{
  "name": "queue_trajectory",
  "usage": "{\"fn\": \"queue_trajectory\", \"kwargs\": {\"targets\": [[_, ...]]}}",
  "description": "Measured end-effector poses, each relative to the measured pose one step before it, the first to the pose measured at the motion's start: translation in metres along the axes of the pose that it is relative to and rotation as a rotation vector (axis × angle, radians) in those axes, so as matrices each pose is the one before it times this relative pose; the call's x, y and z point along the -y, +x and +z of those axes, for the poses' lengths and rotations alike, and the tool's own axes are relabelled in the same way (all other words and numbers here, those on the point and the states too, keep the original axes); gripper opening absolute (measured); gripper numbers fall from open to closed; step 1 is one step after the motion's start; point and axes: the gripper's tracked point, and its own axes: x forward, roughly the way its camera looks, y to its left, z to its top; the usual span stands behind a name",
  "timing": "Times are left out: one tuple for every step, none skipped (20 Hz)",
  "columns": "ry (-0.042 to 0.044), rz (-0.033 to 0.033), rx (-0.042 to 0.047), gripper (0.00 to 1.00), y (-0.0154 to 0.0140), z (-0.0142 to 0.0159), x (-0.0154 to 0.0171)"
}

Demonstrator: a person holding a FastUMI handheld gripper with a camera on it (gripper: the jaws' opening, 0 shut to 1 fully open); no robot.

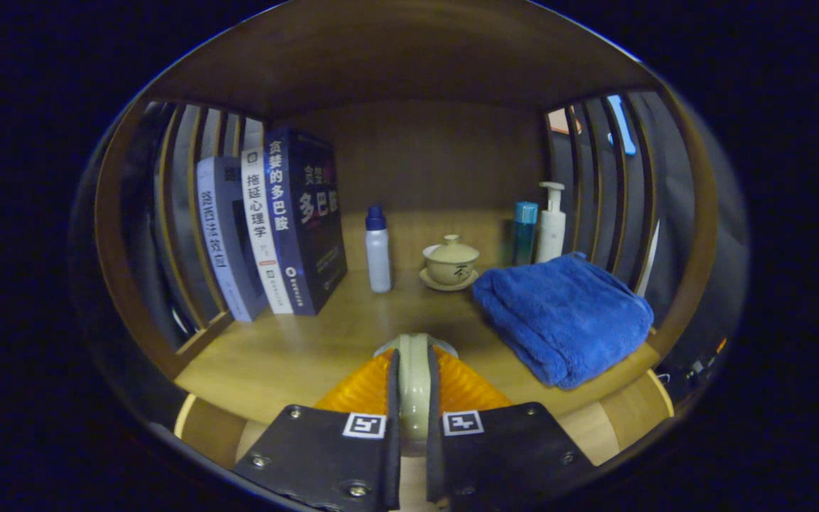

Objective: Pull open the drawer, take out the items inside it, and place them on the countertop above the cabinet.

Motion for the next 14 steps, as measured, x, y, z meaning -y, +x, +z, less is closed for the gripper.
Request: {"fn": "queue_trajectory", "kwargs": {"targets": [[-0.02109,-0.01334,0.01982,0.15,0.00650,0.00131,0.00074],[-0.01418,-0.01313,0.02523,0.15,0.00372,0.00240,-0.00009],[-0.01311,-0.01317,0.01587,0.15,0.00437,0.00202,0.00101],[-0.01266,-0.01017,0.01580,0.15,0.00566,0.00200,-0.00011],[-0.01230,-0.01147,0.00896,0.15,0.00571,-0.00037,0.00009],[-0.00757,-0.01383,0.01225,0.15,0.00408,0.00206,0.00072],[-0.00544,-0.01195,0.00483,0.15,0.00394,0.00102,0.00103],[-0.00078,-0.01020,0.00277,0.15,0.00350,0.00104,0.00024],[0.00374,-0.00632,-0.00164,0.15,0.00458,-0.00012,-0.00072],[0.00465,-0.00258,-0.00367,0.15,0.00325,-0.00051,-0.00129],[0.00403,0.00075,-0.00334,0.15,0.00224,-0.00006,-0.00084],[-0.00059,0.00205,0.00018,0.15,0.00129,0.00046,0.00048],[-0.00571,-0.00023,0.00525,0.15,0.00134,0.00021,-0.00034],[-0.01204,-0.00116,0.01048,0.15,0.00024,0.00046,-0.00020]]}}
